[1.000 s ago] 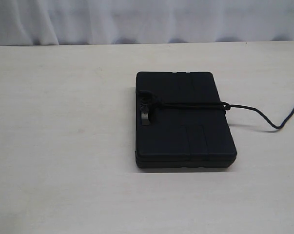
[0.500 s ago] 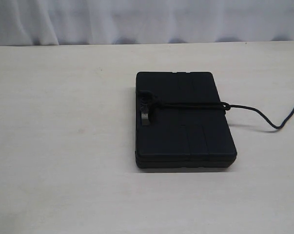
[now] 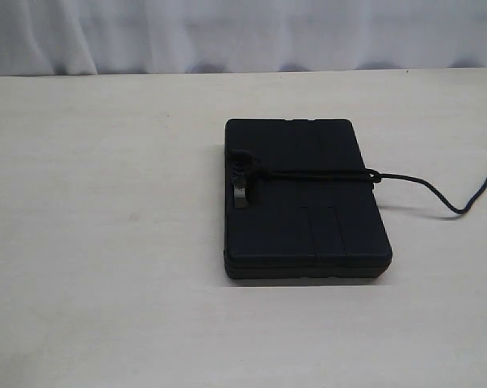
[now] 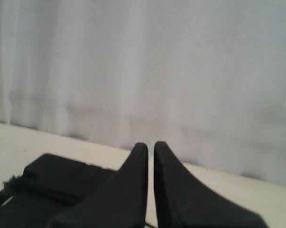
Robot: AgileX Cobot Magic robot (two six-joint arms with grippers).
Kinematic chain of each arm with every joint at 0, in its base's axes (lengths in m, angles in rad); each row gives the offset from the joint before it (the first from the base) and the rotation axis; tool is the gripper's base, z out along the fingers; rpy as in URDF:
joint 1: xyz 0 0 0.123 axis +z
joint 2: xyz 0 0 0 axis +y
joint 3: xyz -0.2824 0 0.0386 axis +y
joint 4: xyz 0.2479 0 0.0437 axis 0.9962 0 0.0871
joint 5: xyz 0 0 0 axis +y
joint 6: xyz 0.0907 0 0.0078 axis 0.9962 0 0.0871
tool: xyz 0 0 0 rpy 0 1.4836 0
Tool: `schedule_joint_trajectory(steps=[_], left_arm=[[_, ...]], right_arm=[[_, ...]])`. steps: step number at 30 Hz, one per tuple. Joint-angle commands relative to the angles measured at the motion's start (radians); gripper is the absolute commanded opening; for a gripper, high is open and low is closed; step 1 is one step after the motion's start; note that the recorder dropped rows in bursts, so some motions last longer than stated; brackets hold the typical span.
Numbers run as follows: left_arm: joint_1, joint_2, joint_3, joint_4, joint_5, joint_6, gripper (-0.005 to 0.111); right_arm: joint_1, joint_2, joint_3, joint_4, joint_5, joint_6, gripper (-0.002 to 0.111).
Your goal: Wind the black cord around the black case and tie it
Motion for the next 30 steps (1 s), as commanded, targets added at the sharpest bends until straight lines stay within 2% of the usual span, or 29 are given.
schedule_joint_trajectory(steps=[1, 3, 9, 14, 30], left_arm=[[0.004, -0.002, 0.004, -0.006, -0.011, -0.006, 0.0], [0.004, -0.002, 0.004, -0.006, -0.011, -0.006, 0.0], [0.004, -0.002, 0.004, -0.006, -0.011, -0.006, 0.0], [0.004, -0.002, 0.004, -0.006, -0.011, -0.006, 0.0], [0.004, -0.002, 0.004, -0.006, -0.011, -0.006, 0.0]], right_arm=[[-0.004, -0.005, 0.097, -0.002, -0.084, -0.001, 0.004], [-0.004, -0.005, 0.097, 0.017, 0.012, 0.023, 0.004], [-0.004, -0.005, 0.097, 0.02, 0.082, 0.147, 0.004], [-0.004, -0.005, 0.097, 0.02, 0.244, 0.132, 0.004], [-0.004, -0.005, 0.097, 0.017, 0.25, 0.114, 0.004]])
